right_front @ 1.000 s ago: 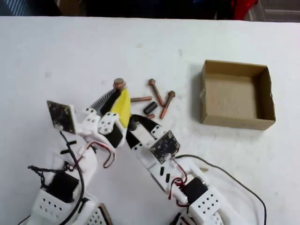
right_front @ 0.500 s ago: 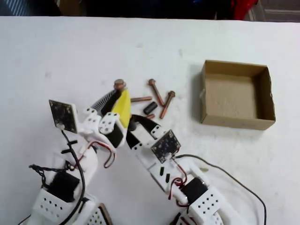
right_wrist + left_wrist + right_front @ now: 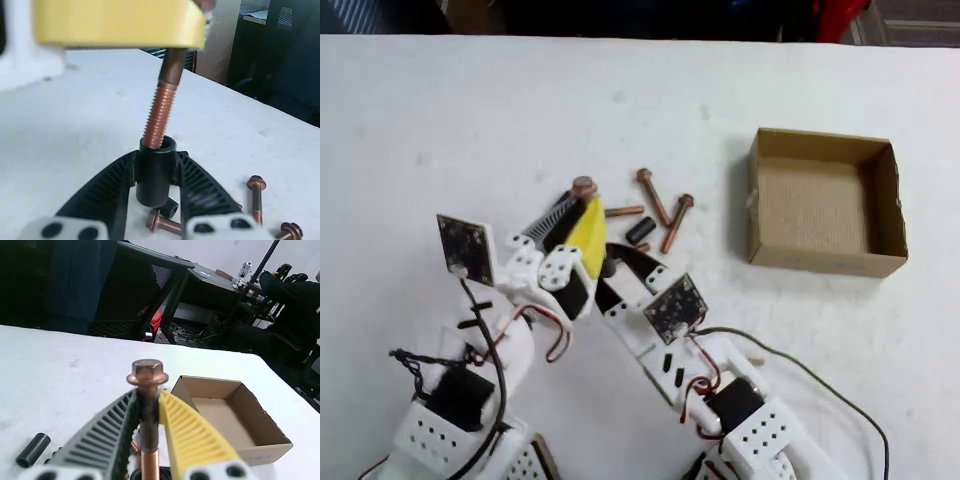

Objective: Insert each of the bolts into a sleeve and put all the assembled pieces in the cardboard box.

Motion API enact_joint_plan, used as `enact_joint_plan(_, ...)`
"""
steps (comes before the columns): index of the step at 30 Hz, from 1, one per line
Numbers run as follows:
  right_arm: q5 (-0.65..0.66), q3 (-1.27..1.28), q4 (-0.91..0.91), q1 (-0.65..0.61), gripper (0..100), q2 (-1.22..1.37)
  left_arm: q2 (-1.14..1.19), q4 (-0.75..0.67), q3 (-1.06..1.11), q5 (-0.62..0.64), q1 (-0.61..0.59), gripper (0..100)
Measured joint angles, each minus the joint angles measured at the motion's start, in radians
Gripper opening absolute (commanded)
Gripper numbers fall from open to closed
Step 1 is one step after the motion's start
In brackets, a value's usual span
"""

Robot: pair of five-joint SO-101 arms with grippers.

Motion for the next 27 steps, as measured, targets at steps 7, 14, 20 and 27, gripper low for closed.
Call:
enact_joint_plan(7,0.000,0.003,0.092,0.003,1.6,-0.130,-0.017,-0.006,-0.002,0.000,0.002,2)
enact_joint_plan(14,0.000,0.002,0.264,0.005,1.6,-0.328,-0.006,-0.077,0.037,0.002,0.011,2)
enact_joint_plan(20,0.000,0.003,0.315,0.005,1.6,-0.381,-0.017,-0.114,0.081,0.002,0.012,2)
enact_joint_plan(27,0.000,0.003,0.318,0.015,1.6,-0.381,-0.017,-0.118,0.086,-0.020,0.038,2)
